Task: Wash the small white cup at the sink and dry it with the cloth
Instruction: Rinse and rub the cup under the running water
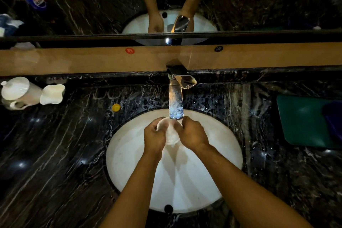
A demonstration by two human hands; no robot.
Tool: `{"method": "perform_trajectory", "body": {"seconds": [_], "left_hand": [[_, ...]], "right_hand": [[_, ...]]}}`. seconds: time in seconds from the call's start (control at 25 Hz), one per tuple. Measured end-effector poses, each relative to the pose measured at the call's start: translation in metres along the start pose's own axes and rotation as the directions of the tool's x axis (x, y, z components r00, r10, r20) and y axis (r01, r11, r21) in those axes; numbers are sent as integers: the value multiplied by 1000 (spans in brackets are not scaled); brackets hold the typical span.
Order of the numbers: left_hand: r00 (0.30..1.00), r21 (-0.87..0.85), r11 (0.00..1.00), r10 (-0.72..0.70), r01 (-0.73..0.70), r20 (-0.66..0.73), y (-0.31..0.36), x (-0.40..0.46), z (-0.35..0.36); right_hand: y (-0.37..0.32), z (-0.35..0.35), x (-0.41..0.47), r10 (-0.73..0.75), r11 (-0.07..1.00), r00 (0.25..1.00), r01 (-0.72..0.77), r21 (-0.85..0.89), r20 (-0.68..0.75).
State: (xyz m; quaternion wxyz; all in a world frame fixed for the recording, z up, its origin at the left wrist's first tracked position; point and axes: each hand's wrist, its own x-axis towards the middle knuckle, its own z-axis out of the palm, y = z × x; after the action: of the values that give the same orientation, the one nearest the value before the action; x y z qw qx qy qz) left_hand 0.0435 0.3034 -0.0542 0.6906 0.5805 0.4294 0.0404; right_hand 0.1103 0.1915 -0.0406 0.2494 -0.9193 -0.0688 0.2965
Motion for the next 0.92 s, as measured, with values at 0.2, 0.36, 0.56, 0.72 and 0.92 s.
{"method": "perform_trajectory", "body": {"seconds": [0.2, 0.36, 0.56, 0.72, 0.92], "left_hand": [[998, -20, 998, -53, 52, -25, -2, 6, -3], [989, -113, 984, -144, 140, -27, -3, 7, -6], [999, 99, 995, -29, 27, 20, -2, 12, -8], [997, 154, 988, -28, 16, 71, -5, 12, -9], [987, -39, 987, -159, 159, 0, -7, 11, -9]], "right_hand": [[-4, 2, -7, -86, 977, 989, 60, 205, 124], [-9, 13, -14, -19, 836, 967, -124, 535, 255], [-7, 13, -11, 74, 873, 978, -159, 462, 195], [-4, 3, -4, 34, 999, 999, -34, 11, 31], [-4, 8, -6, -68, 989, 995, 57, 135, 73]]}}
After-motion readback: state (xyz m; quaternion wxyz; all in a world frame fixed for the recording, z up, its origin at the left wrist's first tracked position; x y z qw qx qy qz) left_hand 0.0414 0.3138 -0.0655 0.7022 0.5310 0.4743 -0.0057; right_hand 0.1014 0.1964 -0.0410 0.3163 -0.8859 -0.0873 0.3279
